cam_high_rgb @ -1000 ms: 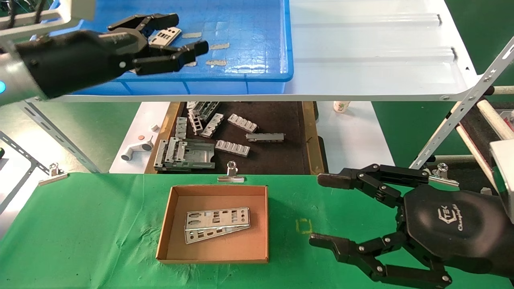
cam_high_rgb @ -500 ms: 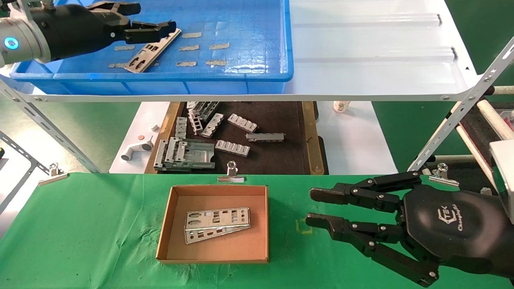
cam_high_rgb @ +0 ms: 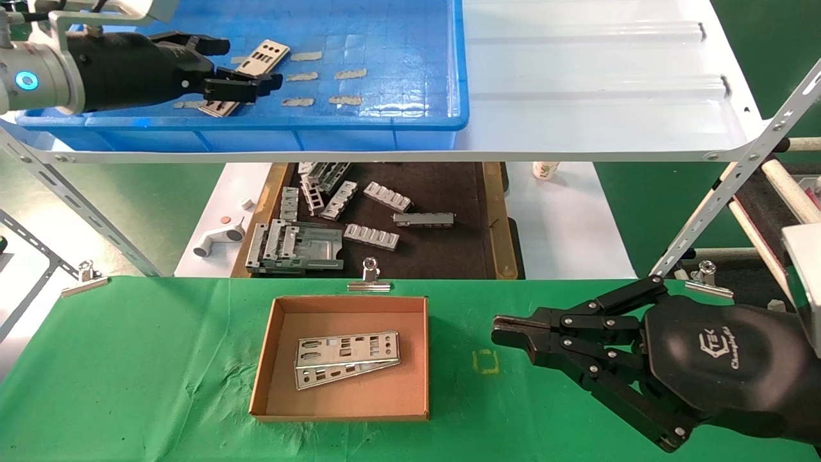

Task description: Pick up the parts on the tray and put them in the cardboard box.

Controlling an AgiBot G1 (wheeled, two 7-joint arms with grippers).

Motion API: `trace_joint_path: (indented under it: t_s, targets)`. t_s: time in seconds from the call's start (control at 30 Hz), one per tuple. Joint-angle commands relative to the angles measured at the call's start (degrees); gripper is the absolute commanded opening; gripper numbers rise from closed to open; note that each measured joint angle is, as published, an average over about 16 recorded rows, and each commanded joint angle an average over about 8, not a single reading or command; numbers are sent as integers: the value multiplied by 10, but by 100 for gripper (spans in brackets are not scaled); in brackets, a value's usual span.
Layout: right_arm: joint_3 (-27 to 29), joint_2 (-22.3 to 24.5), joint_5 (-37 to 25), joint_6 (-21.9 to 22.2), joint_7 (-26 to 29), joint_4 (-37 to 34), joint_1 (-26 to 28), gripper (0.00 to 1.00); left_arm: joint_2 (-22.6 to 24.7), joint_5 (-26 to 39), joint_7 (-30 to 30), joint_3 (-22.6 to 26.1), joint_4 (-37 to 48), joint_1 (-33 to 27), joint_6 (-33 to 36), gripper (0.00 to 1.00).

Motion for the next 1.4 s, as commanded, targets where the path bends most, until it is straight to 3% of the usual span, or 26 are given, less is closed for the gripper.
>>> trace_joint_path:
  t_s: [0.03,0.13,0.23,1.4]
  targets:
    - [0,0,0,0,0,0,0,0,3,1,1,1,6,-1,-3,46]
    - [0,0,0,0,0,0,0,0,7,0,1,0,12,0,-15,12]
    - [0,0,0,0,0,0,0,0,9,-2,0,-2,16,1,-21,0]
    - [0,0,0,0,0,0,0,0,16,-5,13,-4,19,6,-43,0]
